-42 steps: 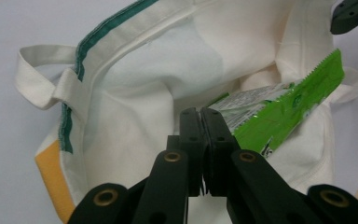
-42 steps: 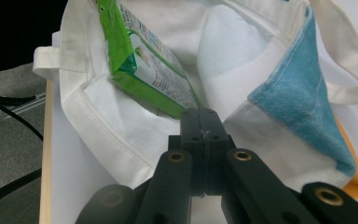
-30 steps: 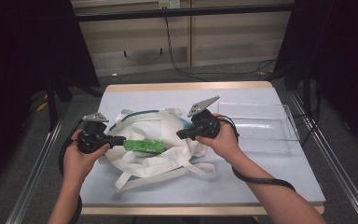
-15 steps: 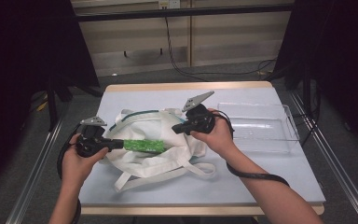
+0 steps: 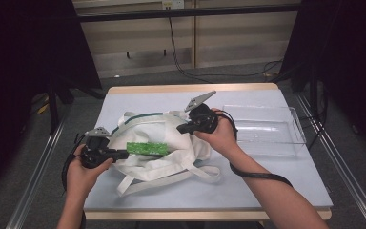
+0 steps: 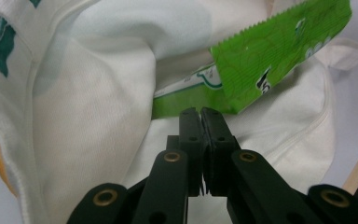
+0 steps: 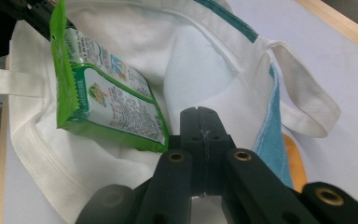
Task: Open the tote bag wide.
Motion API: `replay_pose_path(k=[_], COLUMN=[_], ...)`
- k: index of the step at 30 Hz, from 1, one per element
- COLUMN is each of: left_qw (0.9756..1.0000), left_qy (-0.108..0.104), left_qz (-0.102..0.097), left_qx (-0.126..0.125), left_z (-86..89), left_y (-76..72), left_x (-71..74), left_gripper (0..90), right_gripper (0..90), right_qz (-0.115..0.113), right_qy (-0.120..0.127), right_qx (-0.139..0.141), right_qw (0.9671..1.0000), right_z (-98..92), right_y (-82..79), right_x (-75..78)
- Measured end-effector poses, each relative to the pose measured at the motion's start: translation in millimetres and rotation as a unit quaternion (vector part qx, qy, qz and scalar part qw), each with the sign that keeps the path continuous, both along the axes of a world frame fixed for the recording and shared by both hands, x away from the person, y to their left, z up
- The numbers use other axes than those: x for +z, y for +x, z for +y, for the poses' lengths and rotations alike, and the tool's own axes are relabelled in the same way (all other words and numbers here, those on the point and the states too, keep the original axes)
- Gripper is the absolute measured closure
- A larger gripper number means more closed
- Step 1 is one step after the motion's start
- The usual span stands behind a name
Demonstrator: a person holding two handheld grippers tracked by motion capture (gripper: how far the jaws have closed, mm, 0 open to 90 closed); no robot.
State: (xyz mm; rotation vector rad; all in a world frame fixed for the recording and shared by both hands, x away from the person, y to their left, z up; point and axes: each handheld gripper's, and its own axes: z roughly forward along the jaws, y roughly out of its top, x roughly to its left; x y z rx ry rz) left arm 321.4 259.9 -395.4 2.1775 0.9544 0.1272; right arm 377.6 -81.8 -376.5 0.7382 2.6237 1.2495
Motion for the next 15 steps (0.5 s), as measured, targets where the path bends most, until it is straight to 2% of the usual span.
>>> replay_pose_path(k=[10, 15], left_qw=[0.9999, 0.9997], left_qy=[-0.013, -0.023], left_qz=[0.005, 0.001], left_qx=[0.001, 0.006], left_z=[5.4, 5.8], left_y=[-3.8, -4.9], left_x=[-7.8, -10.8], left_gripper=[87.8, 87.8], right_gripper=[90.0, 90.0], right_qz=[0.005, 0.006], right_qy=[-0.004, -0.002], right_qx=[-0.017, -0.024], right_qw=[0.9998, 0.9997], right_z=[-9.1, -14.2], right_y=[5.9, 8.8], right_x=[-3.9, -7.1])
